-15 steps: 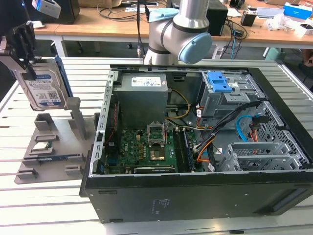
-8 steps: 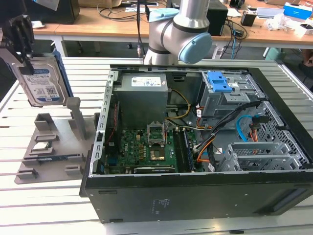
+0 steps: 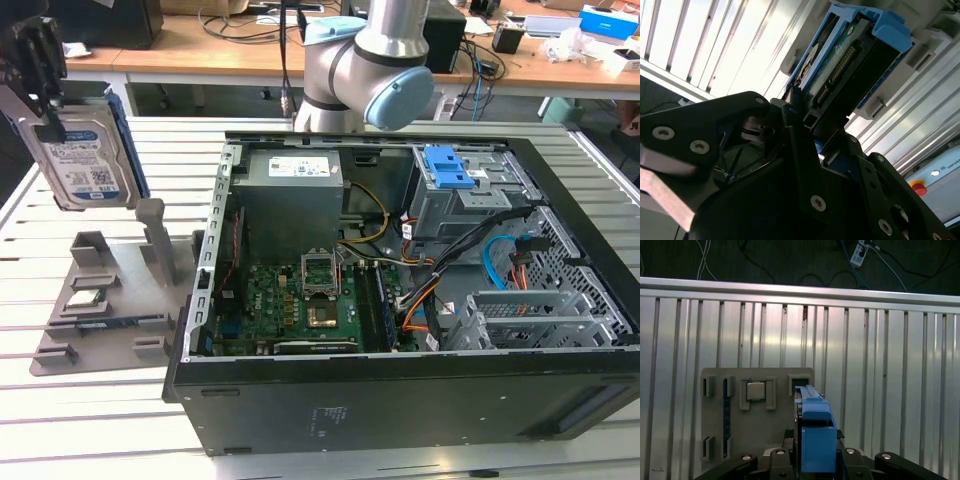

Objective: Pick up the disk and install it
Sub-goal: 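Pick up the disk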

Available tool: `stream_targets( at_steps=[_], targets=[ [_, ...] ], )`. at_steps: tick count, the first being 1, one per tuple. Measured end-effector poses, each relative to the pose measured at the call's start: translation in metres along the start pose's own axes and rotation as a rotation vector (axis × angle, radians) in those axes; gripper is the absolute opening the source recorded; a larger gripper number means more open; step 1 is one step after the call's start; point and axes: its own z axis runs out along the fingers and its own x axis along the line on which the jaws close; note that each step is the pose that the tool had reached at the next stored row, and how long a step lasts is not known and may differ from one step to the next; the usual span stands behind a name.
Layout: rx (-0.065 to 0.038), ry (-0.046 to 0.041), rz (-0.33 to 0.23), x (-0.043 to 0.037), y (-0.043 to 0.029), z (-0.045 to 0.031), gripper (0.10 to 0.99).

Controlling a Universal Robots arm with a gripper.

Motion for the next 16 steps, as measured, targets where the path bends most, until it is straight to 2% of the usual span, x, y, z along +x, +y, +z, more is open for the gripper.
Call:
stream_targets(
  at_steps=[16],
  targets=[
    [-0.001,-0.0019,0.0,-0.0008,-0.0004,-0.0281,0.369]
  ],
)
